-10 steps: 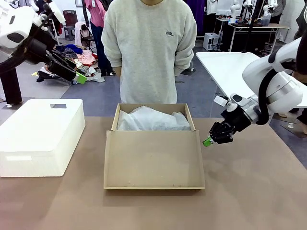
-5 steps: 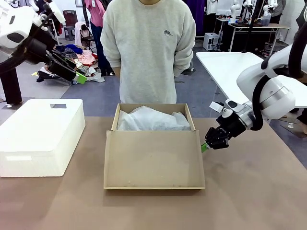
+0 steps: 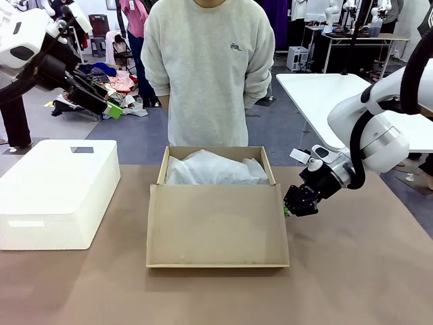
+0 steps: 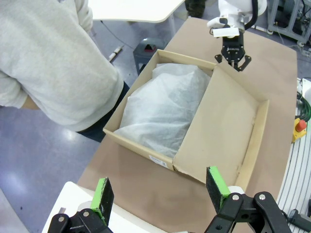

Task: Pack the shoes into the box.
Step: Close the Shoes Box.

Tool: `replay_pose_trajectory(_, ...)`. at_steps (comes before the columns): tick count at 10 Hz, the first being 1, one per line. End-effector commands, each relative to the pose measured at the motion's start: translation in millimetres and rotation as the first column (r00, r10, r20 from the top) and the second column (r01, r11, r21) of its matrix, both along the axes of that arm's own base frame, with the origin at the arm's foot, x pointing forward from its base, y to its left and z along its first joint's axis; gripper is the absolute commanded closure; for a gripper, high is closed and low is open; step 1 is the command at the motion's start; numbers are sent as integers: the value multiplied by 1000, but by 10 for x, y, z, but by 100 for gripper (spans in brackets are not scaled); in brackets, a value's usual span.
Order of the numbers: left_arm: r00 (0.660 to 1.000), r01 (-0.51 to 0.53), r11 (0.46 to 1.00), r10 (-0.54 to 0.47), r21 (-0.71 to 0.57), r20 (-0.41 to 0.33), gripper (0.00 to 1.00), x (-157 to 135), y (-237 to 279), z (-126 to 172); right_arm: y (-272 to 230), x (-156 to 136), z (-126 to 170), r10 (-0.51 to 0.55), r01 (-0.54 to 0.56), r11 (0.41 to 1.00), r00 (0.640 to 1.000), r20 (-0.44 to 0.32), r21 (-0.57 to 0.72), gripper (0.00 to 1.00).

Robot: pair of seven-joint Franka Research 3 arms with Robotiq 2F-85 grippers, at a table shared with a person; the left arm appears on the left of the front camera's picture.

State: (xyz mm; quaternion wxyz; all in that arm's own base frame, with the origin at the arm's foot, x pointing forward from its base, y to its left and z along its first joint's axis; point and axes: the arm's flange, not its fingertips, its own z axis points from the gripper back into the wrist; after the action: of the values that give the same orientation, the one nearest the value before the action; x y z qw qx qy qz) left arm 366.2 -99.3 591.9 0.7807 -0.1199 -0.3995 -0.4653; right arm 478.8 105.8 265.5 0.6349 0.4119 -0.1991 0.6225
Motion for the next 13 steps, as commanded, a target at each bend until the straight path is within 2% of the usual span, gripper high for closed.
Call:
replay_pose_trajectory(1, 1000, 19, 1000, -19, -7, 4, 0, 15, 17, 2, 62, -28, -12, 30, -31, 997, 1000, 7, 77, 100)
replay_pose_trajectory(6, 1000, 19, 1000, -19, -7, 4, 0, 15, 17, 2, 48, -77, 83, 35, -33, 988, 999, -11, 150, 100)
replay_pose_trajectory(10, 1000, 19, 1000, -19, -7, 4, 0, 15, 17, 2, -24, -67, 195, -56, 53, 963, 998, 6, 265, 100)
replay_pose_trajectory(13, 1000, 19, 1000, -19, -7, 4, 0, 15, 17, 2, -66, -52, 276, -85, 84, 937, 996, -10, 338, 100)
